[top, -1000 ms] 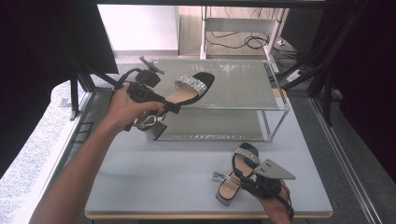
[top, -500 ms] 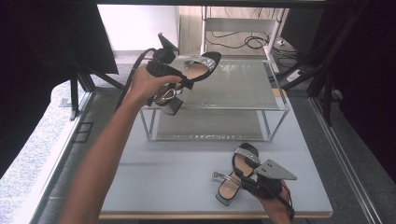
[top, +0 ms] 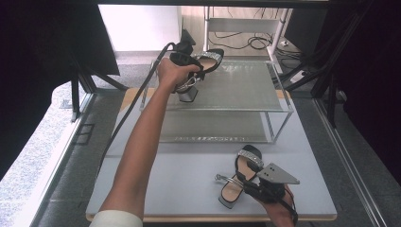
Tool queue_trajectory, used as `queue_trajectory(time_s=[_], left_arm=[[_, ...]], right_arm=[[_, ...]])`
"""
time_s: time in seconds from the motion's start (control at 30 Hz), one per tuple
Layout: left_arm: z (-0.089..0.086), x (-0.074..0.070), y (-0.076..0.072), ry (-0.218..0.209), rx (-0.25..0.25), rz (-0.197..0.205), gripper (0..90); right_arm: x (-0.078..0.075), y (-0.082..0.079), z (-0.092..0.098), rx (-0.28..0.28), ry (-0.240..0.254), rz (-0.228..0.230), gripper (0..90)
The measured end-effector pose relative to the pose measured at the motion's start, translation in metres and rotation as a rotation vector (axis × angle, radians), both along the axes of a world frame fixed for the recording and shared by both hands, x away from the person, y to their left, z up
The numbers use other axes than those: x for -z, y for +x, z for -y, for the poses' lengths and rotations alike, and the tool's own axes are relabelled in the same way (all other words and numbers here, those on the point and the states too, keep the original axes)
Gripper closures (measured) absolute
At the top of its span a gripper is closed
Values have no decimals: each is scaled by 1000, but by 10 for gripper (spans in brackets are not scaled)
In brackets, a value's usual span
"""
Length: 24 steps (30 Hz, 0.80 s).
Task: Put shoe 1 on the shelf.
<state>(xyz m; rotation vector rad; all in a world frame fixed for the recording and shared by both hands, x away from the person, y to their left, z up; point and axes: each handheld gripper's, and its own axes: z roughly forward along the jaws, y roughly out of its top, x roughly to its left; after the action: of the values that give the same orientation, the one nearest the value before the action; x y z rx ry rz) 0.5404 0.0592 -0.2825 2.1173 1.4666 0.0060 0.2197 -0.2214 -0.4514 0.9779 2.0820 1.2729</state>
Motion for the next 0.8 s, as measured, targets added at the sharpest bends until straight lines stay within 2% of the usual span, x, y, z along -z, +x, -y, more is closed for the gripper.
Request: queue_trajectory(time_s=[0.27, 0.53, 0.8], left_arm=[[8, 14, 20, 8, -48, -31, 421], [12, 21, 29, 34, -104, -40, 418], [17, 28, 33, 45, -120, -53, 413]], right_arm=[[0, -1, -2, -2, -6, 3, 485], [1, -1, -3, -1, -11, 0, 484], [2, -1, -4, 0, -14, 0, 483]])
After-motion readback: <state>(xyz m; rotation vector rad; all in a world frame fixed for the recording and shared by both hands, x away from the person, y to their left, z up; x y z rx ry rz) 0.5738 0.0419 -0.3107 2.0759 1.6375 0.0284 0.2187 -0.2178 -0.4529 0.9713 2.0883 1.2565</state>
